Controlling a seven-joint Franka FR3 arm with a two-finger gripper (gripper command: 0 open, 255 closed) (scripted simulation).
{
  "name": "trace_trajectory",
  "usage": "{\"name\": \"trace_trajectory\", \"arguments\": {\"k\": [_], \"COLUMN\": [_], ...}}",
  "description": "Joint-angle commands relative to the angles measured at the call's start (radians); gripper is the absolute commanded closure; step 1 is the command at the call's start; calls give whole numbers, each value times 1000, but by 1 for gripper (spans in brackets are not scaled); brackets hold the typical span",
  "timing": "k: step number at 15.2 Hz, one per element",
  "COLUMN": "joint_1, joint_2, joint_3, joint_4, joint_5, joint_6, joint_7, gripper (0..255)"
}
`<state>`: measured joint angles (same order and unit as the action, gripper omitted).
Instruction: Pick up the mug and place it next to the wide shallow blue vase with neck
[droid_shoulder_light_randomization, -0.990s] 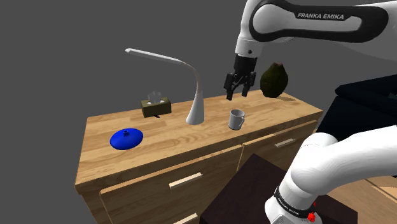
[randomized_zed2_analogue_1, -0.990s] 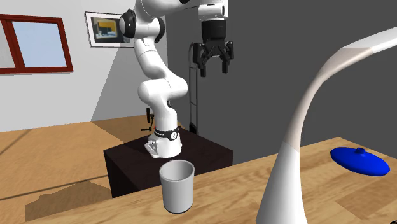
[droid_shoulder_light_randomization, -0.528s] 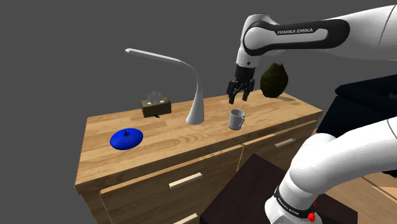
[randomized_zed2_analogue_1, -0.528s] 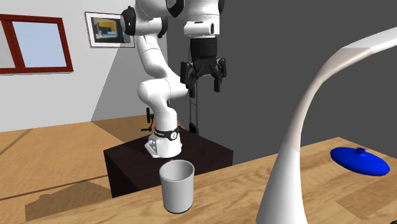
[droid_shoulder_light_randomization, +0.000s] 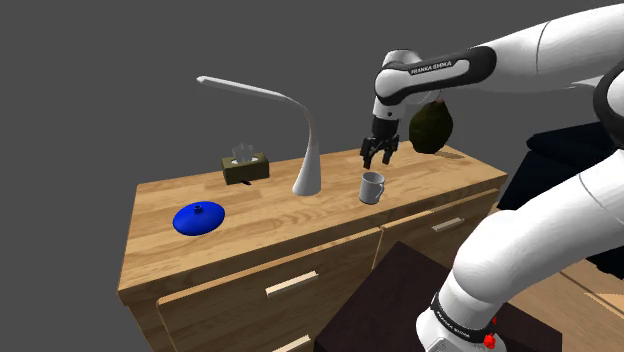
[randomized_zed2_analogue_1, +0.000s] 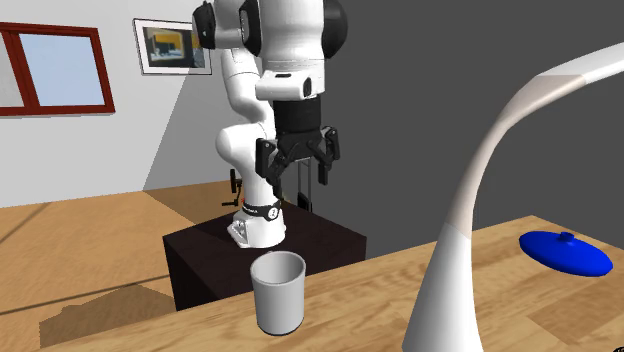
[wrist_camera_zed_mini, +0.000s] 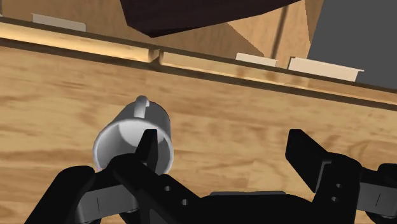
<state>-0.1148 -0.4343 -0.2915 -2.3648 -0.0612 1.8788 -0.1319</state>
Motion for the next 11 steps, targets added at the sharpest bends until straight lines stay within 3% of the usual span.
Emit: {"name": "trace_trajectory", "arguments": {"k": [1, 11], "joint_1": [-10, -51], "joint_2": [57, 396], "joint_3": [-35, -174], "joint_4": [18, 161], "joint_5": [-4, 76], "joint_6": [35, 186], "joint_7": [-41, -253], "gripper": [0, 0]}}
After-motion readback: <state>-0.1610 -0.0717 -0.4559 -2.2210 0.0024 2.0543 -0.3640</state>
